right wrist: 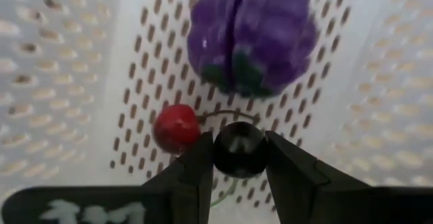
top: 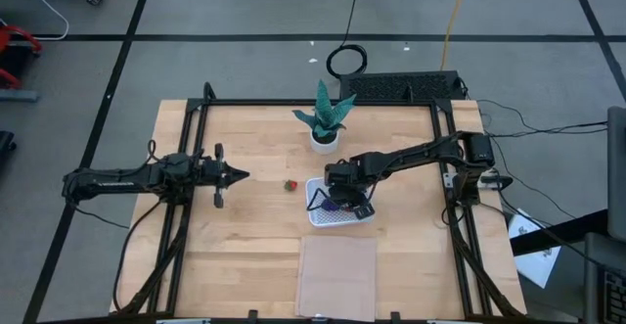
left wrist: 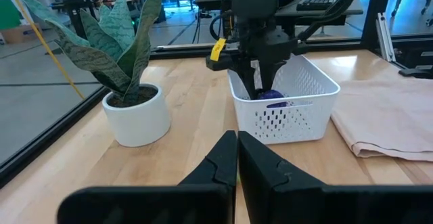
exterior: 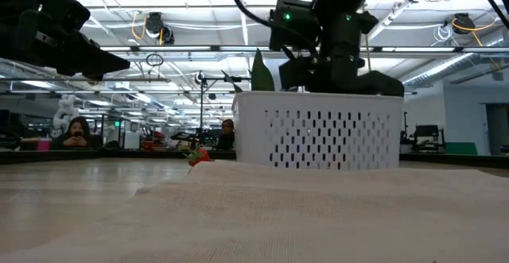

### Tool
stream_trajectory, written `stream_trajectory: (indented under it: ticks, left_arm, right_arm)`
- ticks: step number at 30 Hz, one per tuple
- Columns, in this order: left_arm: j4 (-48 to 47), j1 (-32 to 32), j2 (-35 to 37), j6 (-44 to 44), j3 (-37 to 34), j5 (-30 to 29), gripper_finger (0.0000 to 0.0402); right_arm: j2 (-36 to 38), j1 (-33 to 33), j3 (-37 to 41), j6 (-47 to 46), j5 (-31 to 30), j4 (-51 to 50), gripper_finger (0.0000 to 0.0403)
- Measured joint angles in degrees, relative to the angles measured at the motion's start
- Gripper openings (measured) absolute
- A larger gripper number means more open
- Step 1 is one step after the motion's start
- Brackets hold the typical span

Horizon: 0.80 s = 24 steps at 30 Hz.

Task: Pick and placing Produce into tupperware
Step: Put the black cherry into the basket

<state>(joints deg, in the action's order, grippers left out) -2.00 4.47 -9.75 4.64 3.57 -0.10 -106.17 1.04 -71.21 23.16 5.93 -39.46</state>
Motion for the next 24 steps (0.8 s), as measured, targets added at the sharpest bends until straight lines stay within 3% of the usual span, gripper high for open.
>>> stream_trajectory:
  ticks: [24]
  left_arm:
    - [0.0, 0.0, 0.0, 0.0, 0.0, 0.0, 0.0017]
  right_arm:
    - [0.0, 0.1, 0.8, -1.7, 0.1, 2.5, 0.0121]
